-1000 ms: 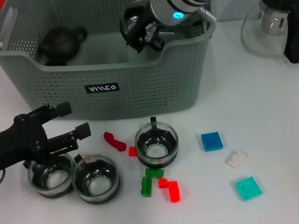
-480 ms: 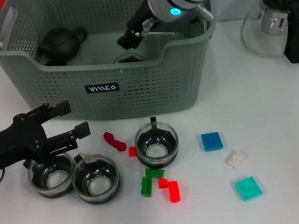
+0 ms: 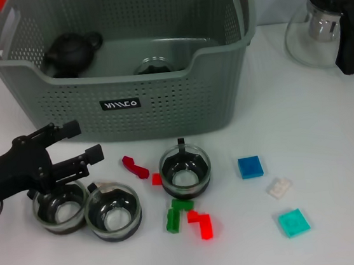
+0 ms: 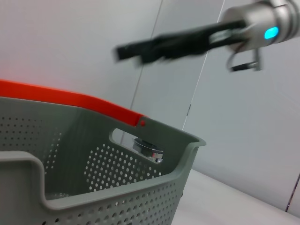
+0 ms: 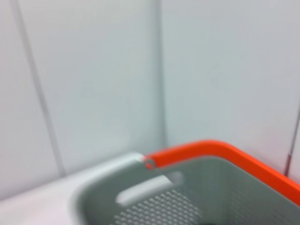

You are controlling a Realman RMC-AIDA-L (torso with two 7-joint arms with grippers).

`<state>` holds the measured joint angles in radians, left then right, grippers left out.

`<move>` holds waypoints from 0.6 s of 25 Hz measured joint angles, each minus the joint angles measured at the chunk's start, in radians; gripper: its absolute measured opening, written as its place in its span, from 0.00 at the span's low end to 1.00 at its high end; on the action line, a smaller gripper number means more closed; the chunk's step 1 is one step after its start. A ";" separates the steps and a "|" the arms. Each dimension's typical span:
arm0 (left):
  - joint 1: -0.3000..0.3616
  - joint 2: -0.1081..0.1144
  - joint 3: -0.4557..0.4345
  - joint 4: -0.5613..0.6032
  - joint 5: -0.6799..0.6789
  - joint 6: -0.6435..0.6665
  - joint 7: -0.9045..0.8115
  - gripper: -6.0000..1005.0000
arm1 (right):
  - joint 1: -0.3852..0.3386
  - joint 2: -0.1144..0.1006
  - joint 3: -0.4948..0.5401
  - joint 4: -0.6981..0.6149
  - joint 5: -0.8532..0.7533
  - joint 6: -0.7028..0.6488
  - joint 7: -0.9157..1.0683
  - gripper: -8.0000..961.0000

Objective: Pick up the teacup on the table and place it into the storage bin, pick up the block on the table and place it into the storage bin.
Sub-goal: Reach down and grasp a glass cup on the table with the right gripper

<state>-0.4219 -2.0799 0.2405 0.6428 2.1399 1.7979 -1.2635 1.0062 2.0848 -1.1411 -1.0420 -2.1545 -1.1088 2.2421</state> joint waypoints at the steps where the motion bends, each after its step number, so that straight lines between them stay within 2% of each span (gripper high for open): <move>1: 0.000 0.000 0.000 0.000 0.000 0.000 0.000 0.84 | -0.042 -0.006 0.021 -0.047 0.057 -0.055 -0.027 0.73; 4: -0.001 0.000 0.000 0.000 0.000 0.000 0.000 0.84 | -0.191 -0.021 0.098 -0.173 0.258 -0.262 -0.156 0.84; 7: -0.004 0.000 0.000 0.000 0.005 0.000 0.000 0.84 | -0.318 -0.026 0.165 -0.222 0.385 -0.425 -0.286 0.91; 11: -0.004 0.000 0.000 0.000 0.005 0.000 -0.001 0.84 | -0.443 -0.030 0.236 -0.232 0.416 -0.603 -0.416 0.93; 15: -0.004 0.001 0.000 0.001 0.005 0.000 -0.011 0.84 | -0.501 -0.045 0.265 -0.240 0.363 -0.783 -0.446 0.92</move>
<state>-0.4263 -2.0785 0.2409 0.6435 2.1454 1.7982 -1.2749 0.5050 2.0393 -0.8764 -1.2817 -1.7915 -1.8914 1.7957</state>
